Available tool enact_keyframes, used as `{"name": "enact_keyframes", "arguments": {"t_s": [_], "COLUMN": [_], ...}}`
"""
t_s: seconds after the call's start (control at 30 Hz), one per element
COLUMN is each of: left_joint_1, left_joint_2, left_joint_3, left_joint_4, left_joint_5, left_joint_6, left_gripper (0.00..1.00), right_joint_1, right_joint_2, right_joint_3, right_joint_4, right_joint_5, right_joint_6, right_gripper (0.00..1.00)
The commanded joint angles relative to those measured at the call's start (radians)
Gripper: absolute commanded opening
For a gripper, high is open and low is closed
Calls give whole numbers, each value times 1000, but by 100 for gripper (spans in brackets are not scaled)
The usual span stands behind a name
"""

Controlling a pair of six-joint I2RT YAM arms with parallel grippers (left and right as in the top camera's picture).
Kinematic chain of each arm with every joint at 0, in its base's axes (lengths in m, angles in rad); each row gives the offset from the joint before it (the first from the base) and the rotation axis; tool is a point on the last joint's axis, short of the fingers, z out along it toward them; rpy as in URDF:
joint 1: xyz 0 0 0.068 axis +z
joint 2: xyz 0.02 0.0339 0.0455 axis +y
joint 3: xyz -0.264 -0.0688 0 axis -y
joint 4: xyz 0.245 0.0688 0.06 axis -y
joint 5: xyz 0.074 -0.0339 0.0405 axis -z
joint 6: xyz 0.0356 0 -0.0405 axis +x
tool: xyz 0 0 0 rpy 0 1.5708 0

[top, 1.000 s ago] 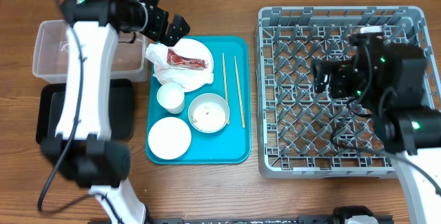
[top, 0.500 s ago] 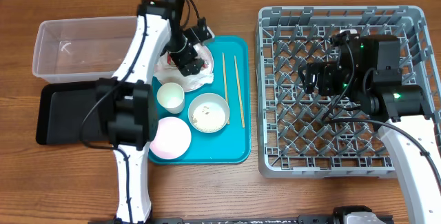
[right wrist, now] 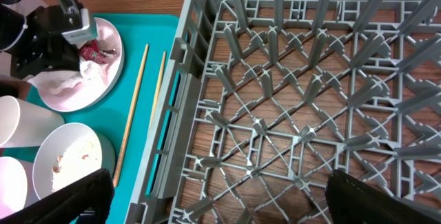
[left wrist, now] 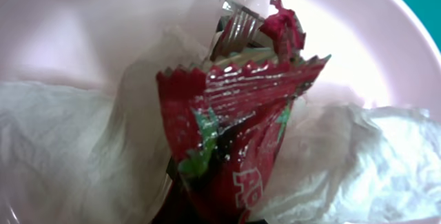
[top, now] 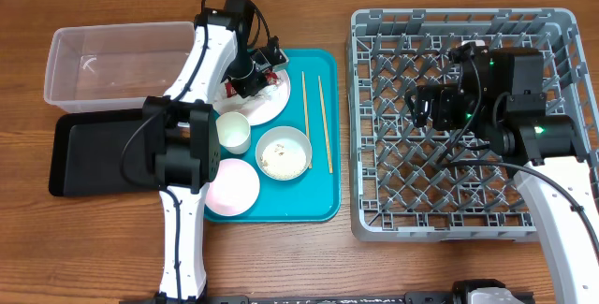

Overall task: Sort waste into correct bins and load items into the dishwasher
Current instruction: 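Grasp the tissue and red wrapper on the pink plate with left gripper, then carry the tissue and wrapper left and drop into the clear bin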

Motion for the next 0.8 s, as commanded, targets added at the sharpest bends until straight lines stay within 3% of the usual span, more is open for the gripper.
{"name": "enact_keyframes", "arguments": {"t_s": [0.0, 0.03, 0.13, 0.33, 0.53, 0.77], "left_joint_1": [2, 11, 39, 130, 322, 447], "left_joint_2": [35, 23, -3, -48, -39, -35], "left_joint_3": [129, 240, 499, 784, 748, 472], "left_joint_4": [-55, -108, -218, -343, -420, -218], "left_joint_5": [16, 16, 23, -42, -132, -131], "left_joint_6": [-211, -321, -470, -572, -845, -913], "left_gripper": [4, 4, 4, 4, 4, 4], "right_joint_1": [-8, -8, -8, -8, -8, -8], "right_joint_2": [-2, -2, -2, -2, -2, -2], "right_joint_3": [24, 24, 24, 24, 24, 24], "right_joint_4": [2, 2, 2, 2, 2, 2], "right_joint_5": [9, 9, 9, 8, 5, 5], "right_joint_6": [3, 3, 3, 3, 28, 30], "right_gripper": [100, 100, 100, 100, 100, 100]}}
